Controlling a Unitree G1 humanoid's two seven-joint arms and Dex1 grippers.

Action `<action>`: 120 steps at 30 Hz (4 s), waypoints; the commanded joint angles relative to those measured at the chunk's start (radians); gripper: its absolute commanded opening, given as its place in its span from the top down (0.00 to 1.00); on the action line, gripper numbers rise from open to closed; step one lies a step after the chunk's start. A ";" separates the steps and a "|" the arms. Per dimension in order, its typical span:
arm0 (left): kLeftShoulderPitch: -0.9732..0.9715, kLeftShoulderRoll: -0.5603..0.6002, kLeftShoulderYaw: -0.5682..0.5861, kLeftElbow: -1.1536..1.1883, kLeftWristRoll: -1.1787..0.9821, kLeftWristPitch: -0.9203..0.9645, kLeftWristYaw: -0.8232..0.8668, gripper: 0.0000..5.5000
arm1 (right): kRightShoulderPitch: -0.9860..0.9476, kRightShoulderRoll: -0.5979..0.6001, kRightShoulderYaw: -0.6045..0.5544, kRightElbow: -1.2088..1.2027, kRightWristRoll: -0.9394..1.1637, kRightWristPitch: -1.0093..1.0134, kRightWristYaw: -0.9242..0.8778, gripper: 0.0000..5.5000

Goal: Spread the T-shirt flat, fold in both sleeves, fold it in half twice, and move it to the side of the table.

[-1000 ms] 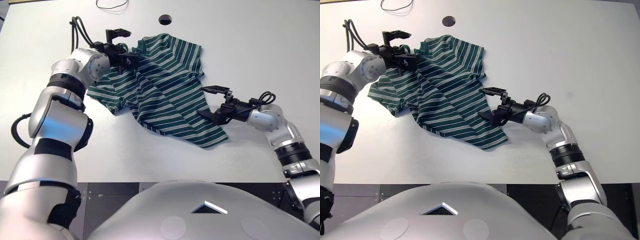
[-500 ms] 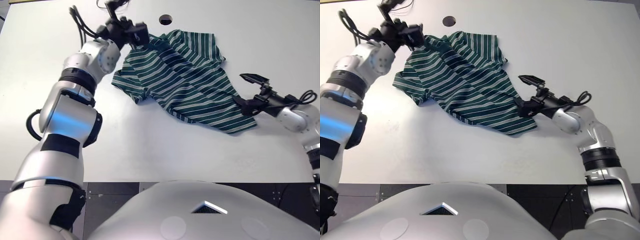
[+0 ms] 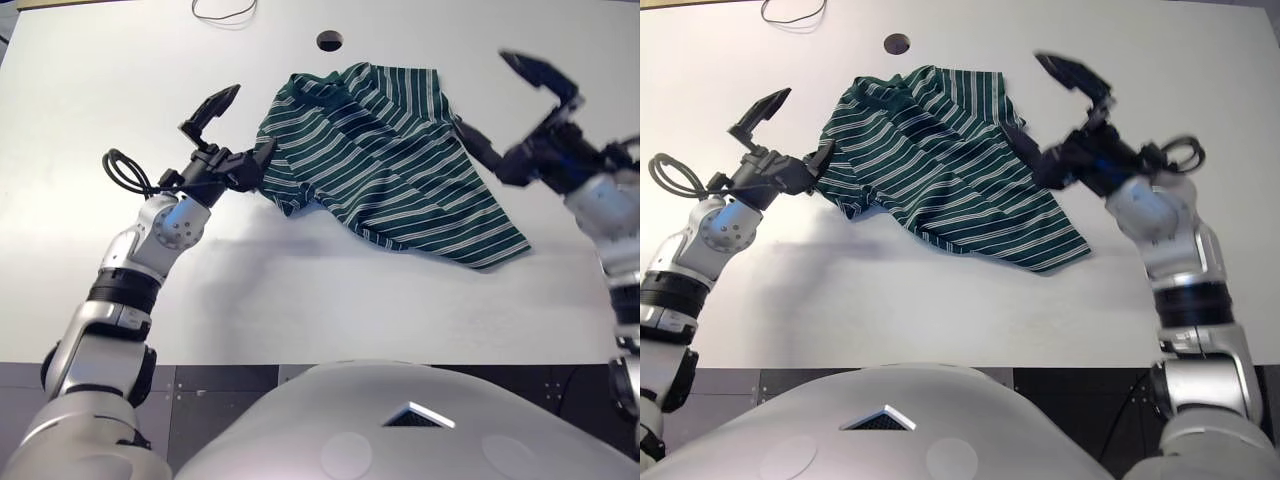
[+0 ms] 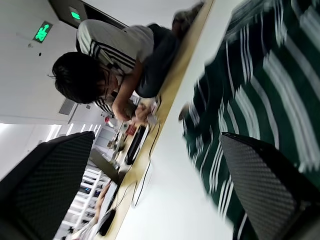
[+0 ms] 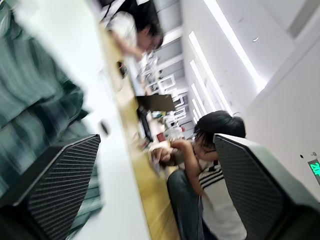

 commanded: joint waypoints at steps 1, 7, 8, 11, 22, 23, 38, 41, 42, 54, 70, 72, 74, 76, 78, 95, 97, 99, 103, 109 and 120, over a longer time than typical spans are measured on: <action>0.059 -0.074 0.080 -0.124 -0.113 0.035 -0.011 0.16 | -0.283 0.153 0.115 0.401 -0.116 0.055 0.017 0.24; 0.083 -0.256 0.143 -0.199 -0.280 0.001 -0.002 0.16 | -0.552 0.417 0.294 0.991 -0.359 0.215 -0.222 0.24; 0.081 -0.271 0.151 -0.203 -0.290 -0.001 -0.007 0.16 | -0.559 0.438 0.304 1.033 -0.370 0.235 -0.235 0.24; 0.077 -0.308 0.172 -0.212 -0.308 -0.005 -0.028 0.16 | -0.543 0.469 0.308 1.132 -0.386 0.327 -0.269 0.24; 0.158 -0.300 0.238 -0.271 -0.278 0.035 -0.099 0.16 | -0.479 0.238 -0.092 1.162 -0.042 0.496 -0.284 0.24; 0.166 -0.289 0.237 -0.266 -0.259 0.037 -0.110 0.16 | -0.477 0.222 -0.105 1.159 -0.036 0.496 -0.285 0.24; 0.229 -0.205 0.136 -0.172 -0.065 0.047 -0.258 0.16 | -0.069 0.216 -0.126 0.301 0.107 0.082 -0.033 0.24; 0.239 -0.184 0.112 -0.172 -0.052 0.038 -0.291 0.16 | 0.298 0.019 -0.095 -0.160 0.115 0.077 0.154 0.24; 0.237 -0.181 0.106 -0.169 -0.051 0.034 -0.297 0.16 | 0.389 -0.043 -0.119 -0.230 0.107 0.052 0.192 0.24; 0.215 -0.180 0.100 -0.137 -0.059 0.023 -0.301 0.16 | 0.706 -0.272 -0.320 -0.293 -0.018 0.067 0.328 0.24; 0.182 -0.146 0.110 -0.157 -0.063 0.025 -0.324 0.16 | 0.753 -0.368 -0.185 -0.124 -0.216 0.088 0.226 0.24; 0.175 -0.133 0.117 -0.163 -0.064 0.028 -0.331 0.16 | 0.792 -0.408 -0.262 -0.091 -0.198 0.087 0.200 0.24; 0.160 -0.130 0.119 -0.163 -0.063 0.034 -0.335 0.16 | 0.825 -0.438 -0.325 -0.075 -0.195 0.087 0.178 0.24; 0.150 -0.136 0.112 -0.165 -0.060 0.035 -0.339 0.16 | 0.820 -0.444 -0.333 -0.076 -0.201 0.093 0.172 0.24; 0.150 -0.139 0.105 -0.169 -0.061 0.032 -0.349 0.16 | 0.793 -0.437 -0.315 -0.069 -0.217 0.106 0.167 0.24; 0.057 -0.277 -0.163 -0.156 0.096 -0.043 -0.451 0.16 | 0.497 -0.354 -0.139 -0.032 -0.227 0.099 0.122 0.24; 0.001 -0.317 -0.196 -0.127 0.167 -0.035 -0.423 0.16 | 0.522 -0.377 -0.204 -0.086 -0.197 0.111 0.109 0.24; -0.046 -0.361 -0.243 -0.095 0.237 -0.029 -0.400 0.16 | 0.522 -0.400 -0.264 -0.131 -0.173 0.130 0.111 0.24; -0.119 -0.473 -0.351 -0.007 0.350 0.015 -0.373 0.16 | 0.467 -0.383 -0.255 -0.143 -0.180 0.151 0.128 0.24; -0.201 -0.481 -0.506 0.113 0.516 0.057 -0.373 0.16 | 0.415 -0.354 -0.212 -0.139 -0.199 0.165 0.128 0.24; -0.310 -0.562 -0.557 0.350 0.539 0.109 -0.098 0.16 | 0.360 -0.336 -0.184 -0.062 -0.221 0.171 0.102 0.24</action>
